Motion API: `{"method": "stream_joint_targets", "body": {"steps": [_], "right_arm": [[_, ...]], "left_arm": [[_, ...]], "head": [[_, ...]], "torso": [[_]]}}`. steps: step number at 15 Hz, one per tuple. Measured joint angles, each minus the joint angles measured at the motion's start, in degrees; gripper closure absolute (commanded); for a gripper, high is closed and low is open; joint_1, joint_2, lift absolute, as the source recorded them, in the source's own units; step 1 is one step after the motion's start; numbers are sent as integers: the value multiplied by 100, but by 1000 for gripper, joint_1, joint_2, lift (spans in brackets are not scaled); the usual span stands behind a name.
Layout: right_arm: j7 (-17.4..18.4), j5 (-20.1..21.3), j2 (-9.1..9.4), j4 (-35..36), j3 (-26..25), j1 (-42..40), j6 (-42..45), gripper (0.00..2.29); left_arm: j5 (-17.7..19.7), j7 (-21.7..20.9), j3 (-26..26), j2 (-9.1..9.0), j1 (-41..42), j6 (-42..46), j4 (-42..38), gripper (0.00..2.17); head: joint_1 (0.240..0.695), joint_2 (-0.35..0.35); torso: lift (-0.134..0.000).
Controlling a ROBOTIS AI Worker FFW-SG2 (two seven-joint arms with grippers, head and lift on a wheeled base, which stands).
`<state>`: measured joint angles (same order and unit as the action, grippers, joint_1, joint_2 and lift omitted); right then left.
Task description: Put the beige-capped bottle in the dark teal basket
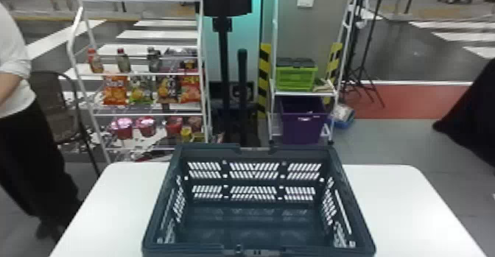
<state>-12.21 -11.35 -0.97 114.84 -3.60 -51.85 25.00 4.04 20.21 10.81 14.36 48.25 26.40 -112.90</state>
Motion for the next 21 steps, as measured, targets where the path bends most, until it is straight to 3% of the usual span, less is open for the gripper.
{"method": "stream_joint_targets", "body": {"steps": [13, 21], "right_arm": [[5, 112, 40, 248, 0, -13, -103, 2145], [115, 248, 61, 1381, 70, 458, -1724, 2145]], "left_arm": [[24, 0, -4, 14, -30, -16, 29, 140], [35, 0, -8, 24, -41, -17, 31, 140]], "head": [[499, 0], [499, 0]], "torso": [[0], [0]]}}
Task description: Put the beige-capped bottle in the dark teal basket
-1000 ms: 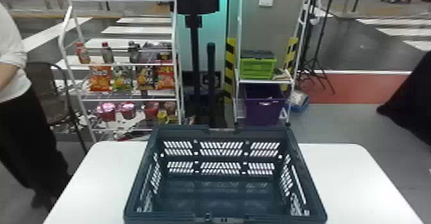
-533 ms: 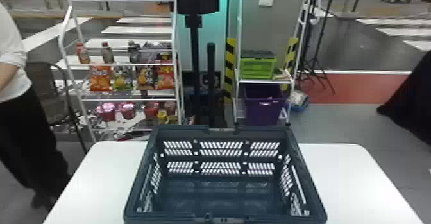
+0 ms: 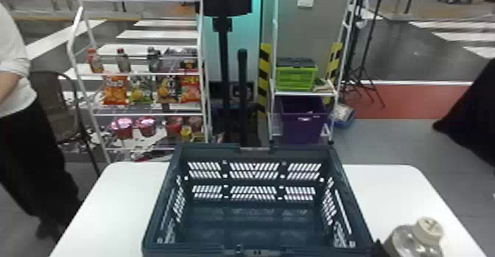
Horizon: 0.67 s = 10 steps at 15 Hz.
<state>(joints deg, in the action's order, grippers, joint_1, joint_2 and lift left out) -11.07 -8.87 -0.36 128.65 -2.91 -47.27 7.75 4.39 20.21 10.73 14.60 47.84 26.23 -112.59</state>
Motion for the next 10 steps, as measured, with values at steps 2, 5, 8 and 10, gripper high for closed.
{"method": "stream_joint_targets", "body": {"steps": [2, 5, 8, 10], "right_arm": [[104, 42, -14, 251, 60, 262, -633, 2145], [331, 201, -89, 541, 325, 870, -1846, 2145], [518, 398, -137, 649, 682, 1670, -3258, 2145], [653, 474, -160, 654, 884, 2148, -4060, 2145]], "left_arm": [[4, 0, 0, 5, -15, -9, -1, 140], [10, 0, 2, 5, -57, -98, -4, 140], [33, 0, -1, 6, -96, -156, 31, 140], [58, 0, -1, 8, -124, -158, 69, 140]], "head": [[499, 0], [499, 0], [499, 0], [499, 0]], "torso": [[0], [0], [0], [0]]}}
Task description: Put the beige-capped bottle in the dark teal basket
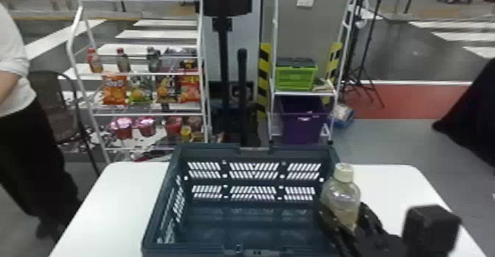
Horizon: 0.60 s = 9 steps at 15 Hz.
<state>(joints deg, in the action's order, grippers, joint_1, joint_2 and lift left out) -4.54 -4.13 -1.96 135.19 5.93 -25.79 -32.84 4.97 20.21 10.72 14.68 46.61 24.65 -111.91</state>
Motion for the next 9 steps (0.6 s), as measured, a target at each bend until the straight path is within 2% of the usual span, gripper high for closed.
{"method": "stream_joint_targets", "body": {"steps": [2, 4, 7, 9], "right_arm": [[193, 61, -26, -118, 304, 759, -1214, 2145], [309, 65, -26, -334, 552, 1397, -2009, 2145], [521, -6, 20, -672, 917, 2327, -3344, 2142], [557, -64, 125, -1011, 1057, 2888, -4245, 2142]], "left_arm": [[41, -8, 0, 0, -54, 0, 55, 140], [73, -8, 0, 0, -90, 0, 96, 140], [85, -9, 0, -12, -105, 16, 165, 140], [98, -9, 0, -17, -109, 38, 195, 140]], "head": [[499, 0], [499, 0], [499, 0], [499, 0]], "torso": [[0], [0], [0], [0]]}}
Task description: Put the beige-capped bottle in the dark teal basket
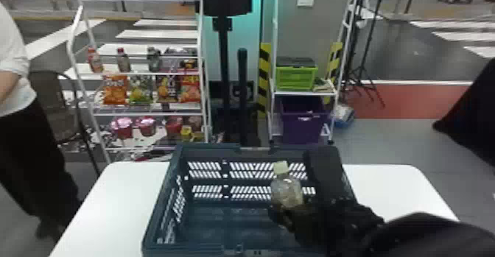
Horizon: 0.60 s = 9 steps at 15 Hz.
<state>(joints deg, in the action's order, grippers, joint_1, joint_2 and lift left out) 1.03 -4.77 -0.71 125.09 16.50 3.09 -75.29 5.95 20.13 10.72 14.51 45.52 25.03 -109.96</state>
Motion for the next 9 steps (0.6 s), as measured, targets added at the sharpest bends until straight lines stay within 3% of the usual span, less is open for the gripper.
{"method": "stream_joint_targets", "body": {"steps": [3, 9], "right_arm": [[8, -61, 66, -620, 78, 570, -625, 2142], [26, -246, 71, -2012, 229, 1259, -592, 2064]], "left_arm": [[13, 0, 0, -1, -1, 26, 30, 140], [47, 0, 0, -8, -31, 49, 70, 140]], "head": [[499, 0], [499, 0]], "torso": [[0], [0]]}}
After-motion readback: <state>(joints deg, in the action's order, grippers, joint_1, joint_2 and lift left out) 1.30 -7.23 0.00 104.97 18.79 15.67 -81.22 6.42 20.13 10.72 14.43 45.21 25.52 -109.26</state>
